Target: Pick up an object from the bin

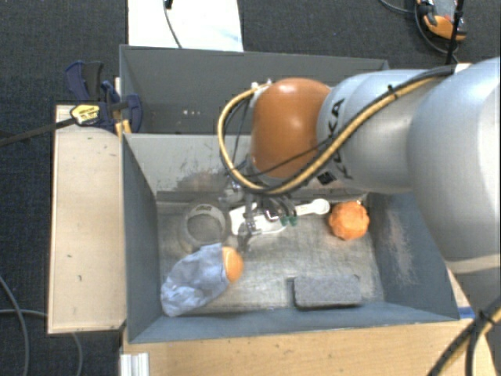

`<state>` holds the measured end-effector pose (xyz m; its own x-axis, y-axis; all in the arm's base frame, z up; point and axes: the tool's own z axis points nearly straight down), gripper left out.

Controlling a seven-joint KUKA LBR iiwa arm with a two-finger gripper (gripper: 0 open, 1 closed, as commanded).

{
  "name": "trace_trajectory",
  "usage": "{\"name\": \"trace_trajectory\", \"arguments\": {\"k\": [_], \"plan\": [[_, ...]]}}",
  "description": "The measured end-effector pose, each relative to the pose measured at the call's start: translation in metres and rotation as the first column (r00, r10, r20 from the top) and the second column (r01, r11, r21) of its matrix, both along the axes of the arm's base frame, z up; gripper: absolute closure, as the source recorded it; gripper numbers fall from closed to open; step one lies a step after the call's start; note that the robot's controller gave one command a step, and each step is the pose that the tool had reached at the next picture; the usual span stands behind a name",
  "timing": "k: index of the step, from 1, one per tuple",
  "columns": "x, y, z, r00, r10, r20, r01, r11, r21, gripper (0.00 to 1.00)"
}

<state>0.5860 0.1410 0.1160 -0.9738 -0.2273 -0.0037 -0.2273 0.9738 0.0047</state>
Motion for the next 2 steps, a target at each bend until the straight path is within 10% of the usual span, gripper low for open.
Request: {"name": "trace_trajectory", "arguments": {"k": [1, 2], "plan": [[0.004, -0.022, -0.01, 1.0, -0.029, 0.006, 0.029, 1.0, -0.002, 0.0], [0.005, -0.045, -0.039, 1.0, -0.02, 0.008, 0.02, 1.0, 0.003, 1.0]]}}
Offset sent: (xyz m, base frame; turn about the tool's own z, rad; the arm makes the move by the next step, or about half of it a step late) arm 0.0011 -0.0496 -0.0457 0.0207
